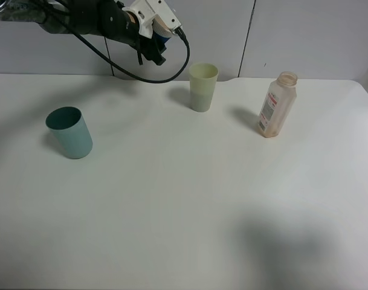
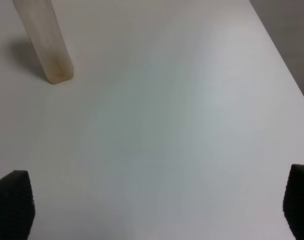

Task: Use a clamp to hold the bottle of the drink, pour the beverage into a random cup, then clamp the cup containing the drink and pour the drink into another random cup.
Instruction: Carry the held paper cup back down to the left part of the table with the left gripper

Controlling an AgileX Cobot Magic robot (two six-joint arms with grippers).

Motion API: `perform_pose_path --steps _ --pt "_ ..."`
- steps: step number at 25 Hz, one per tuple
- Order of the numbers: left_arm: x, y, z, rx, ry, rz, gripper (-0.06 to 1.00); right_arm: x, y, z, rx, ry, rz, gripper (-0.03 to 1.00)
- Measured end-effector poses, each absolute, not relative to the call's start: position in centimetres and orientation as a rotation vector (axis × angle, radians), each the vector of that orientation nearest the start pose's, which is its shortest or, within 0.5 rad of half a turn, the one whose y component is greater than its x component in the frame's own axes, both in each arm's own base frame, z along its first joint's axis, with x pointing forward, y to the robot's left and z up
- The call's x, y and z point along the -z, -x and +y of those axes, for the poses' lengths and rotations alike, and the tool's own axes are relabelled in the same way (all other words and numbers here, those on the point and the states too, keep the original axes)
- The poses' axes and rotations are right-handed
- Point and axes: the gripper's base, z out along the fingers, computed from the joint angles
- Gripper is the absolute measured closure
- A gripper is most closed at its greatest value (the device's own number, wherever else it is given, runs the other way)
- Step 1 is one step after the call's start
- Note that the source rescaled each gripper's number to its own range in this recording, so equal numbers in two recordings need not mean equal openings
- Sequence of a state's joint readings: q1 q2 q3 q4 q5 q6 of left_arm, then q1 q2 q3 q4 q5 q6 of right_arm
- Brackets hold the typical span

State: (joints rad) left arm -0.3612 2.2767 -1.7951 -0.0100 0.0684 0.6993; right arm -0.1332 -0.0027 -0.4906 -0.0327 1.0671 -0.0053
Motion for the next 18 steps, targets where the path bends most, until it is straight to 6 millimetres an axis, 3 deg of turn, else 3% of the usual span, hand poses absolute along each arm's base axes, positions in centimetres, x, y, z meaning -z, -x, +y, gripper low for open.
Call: perform_pose_path --steps 6,18 --pt "-19.8 -48.8 -18.4 -0.167 -0.952 1.775 0.92 -27.4 0.5 -0.2 0.125 -0.132 2.055 -0.03" --pt "-17.0 -45.6 -17.0 -0.069 -0.779 1.805 0.92 -27.4 0.5 -0.2 0.125 -0.132 2.055 -0.03"
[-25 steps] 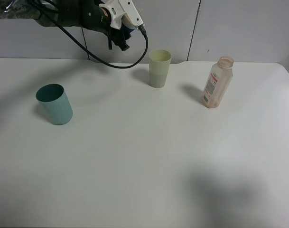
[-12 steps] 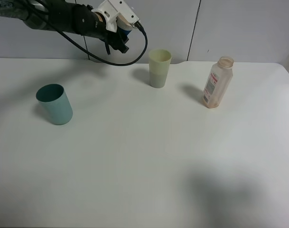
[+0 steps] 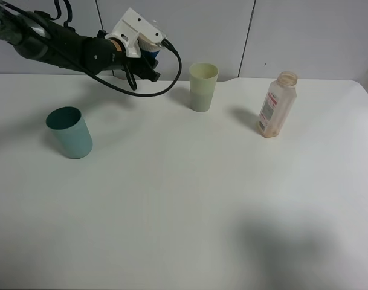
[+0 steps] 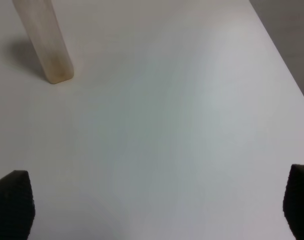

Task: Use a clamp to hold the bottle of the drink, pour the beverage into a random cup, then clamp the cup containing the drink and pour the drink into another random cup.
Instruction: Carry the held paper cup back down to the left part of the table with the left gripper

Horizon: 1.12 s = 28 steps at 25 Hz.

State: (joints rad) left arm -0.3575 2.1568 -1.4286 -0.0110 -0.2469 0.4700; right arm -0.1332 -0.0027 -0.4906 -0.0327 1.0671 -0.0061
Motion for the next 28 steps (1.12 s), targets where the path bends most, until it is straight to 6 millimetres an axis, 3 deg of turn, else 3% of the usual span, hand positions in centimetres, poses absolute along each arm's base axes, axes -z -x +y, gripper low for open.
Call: perform_pose_path --steps 9,10,18,19,28 --pt "-14.1 -41.9 -15.7 0.044 -0.595 1.801 0.92 -27.4 0.5 -0.2 0.125 -0.132 2.055 -0.03" --pt "-13.1 -40.6 -15.4 0.098 -0.52 1.778 0.92 -27.4 0.5 -0.2 0.125 -0.132 2.055 -0.03" --pt "-12.1 -39.0 -15.1 0.145 -0.461 1.756 0.92 -27.4 0.5 -0.2 0.125 -0.132 2.055 -0.03" --pt "-11.4 -37.8 -15.6 0.167 -0.473 1.757 0.92 -27.4 0.5 -0.2 0.125 -0.132 2.055 -0.03" --pt "-11.4 -35.0 -19.2 0.245 -0.487 1.68 0.92 -27.4 0.5 -0.2 0.125 -0.132 2.055 -0.03"
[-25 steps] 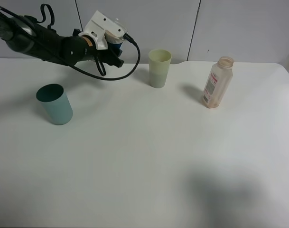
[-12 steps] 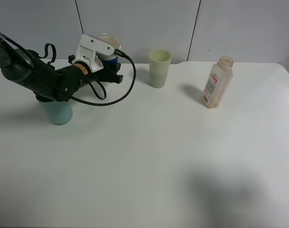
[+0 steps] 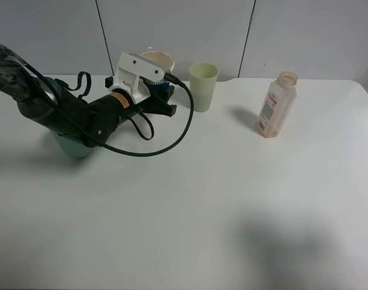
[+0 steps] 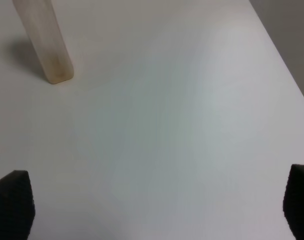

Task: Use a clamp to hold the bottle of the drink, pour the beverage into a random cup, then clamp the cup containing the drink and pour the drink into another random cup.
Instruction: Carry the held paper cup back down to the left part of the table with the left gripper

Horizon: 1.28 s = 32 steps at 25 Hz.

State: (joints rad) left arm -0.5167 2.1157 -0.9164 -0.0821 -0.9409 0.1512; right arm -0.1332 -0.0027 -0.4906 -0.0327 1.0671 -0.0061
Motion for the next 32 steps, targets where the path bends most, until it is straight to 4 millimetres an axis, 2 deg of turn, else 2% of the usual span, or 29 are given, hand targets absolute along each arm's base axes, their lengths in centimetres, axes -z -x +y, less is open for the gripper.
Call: perform_pose_path --steps 7,16,26,32 --pt "-11.3 -34.9 -19.6 0.268 -0.452 1.603 0.92 -27.4 0.5 -0.2 0.125 -0.132 2.055 -0.03" --pt "-7.7 -34.8 -19.5 0.286 -0.428 1.663 0.92 -27.4 0.5 -0.2 0.125 -0.132 2.055 -0.03" --pt "-6.3 -34.5 -19.3 0.28 -0.429 1.668 0.92 -27.4 0.5 -0.2 0.125 -0.132 2.055 -0.03" --pt "-5.4 -35.2 -19.7 0.287 -0.418 1.666 0.92 -27.4 0.5 -0.2 0.125 -0.132 2.055 -0.03"
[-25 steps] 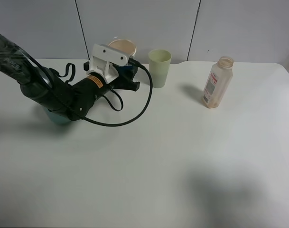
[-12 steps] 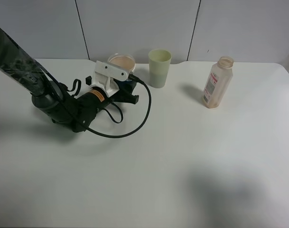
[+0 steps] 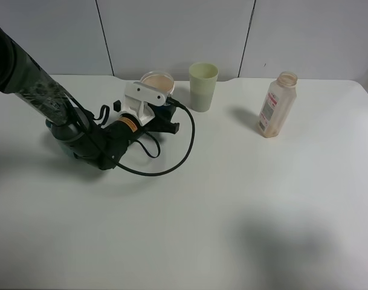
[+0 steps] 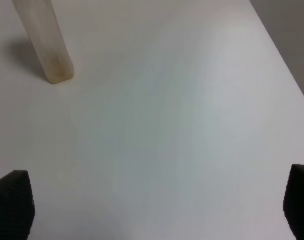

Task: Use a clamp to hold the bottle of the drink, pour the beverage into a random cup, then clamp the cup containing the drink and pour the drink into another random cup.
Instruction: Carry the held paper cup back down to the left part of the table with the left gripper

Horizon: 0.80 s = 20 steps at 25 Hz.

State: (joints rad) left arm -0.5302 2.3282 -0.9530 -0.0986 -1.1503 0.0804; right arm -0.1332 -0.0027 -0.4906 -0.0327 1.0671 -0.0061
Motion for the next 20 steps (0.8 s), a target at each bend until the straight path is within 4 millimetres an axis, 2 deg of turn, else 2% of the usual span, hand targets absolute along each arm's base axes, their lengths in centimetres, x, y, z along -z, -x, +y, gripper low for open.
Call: perform_pose_path --steps 11,16,20 --pt "-4.7 -35.8 -18.8 0.285 -0.412 1.686 0.92 -27.4 0.5 -0.2 0.125 -0.132 2.055 -0.03" --pt "-3.3 -36.1 -17.8 0.276 -0.409 1.719 0.92 -27.4 0.5 -0.2 0.125 -0.132 2.055 -0.03" --pt "-3.1 -36.2 -17.7 0.29 -0.393 1.715 0.92 -27.4 0.5 -0.2 0.125 -0.132 2.055 -0.03"
